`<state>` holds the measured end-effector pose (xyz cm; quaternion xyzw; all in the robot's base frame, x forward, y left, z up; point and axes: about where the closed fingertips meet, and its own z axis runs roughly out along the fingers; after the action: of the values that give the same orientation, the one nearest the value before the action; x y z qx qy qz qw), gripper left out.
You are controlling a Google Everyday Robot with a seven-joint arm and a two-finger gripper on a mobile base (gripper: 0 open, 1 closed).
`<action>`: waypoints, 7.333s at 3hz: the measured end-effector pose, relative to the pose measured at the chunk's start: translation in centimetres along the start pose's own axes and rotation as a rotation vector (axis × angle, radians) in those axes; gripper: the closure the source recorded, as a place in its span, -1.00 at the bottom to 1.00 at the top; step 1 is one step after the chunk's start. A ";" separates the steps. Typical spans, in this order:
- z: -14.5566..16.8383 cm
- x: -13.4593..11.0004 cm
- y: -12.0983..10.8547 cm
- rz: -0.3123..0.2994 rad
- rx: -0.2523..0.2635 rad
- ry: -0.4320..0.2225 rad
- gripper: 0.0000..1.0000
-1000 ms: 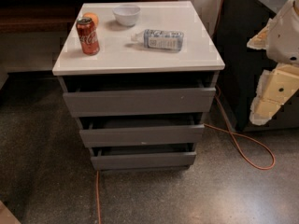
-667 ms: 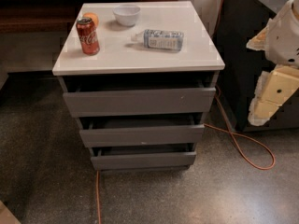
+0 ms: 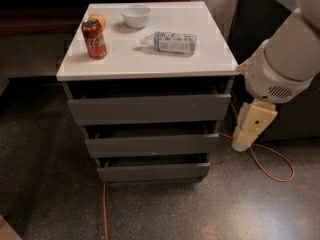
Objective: Place coke can into middle drawer
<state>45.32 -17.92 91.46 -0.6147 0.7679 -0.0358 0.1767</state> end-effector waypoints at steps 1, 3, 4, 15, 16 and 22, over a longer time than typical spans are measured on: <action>3.4 -0.7 0.4 -0.043 -0.009 -0.021 -1.00; 11.5 -1.4 1.0 -0.073 -0.048 -0.086 -1.00; 16.1 -1.4 1.3 -0.096 -0.086 -0.061 -1.00; 50.3 -1.6 -0.3 -0.180 -0.061 -0.238 -1.00; 49.4 -1.8 -0.9 -0.165 -0.039 -0.242 -1.00; 55.6 -2.9 -7.1 -0.111 -0.046 -0.246 -0.14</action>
Offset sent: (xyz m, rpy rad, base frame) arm 0.0399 0.0375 -0.1195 0.1358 0.0215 0.0957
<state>70.00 -7.82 42.02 -0.6601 0.7057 0.0478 0.2530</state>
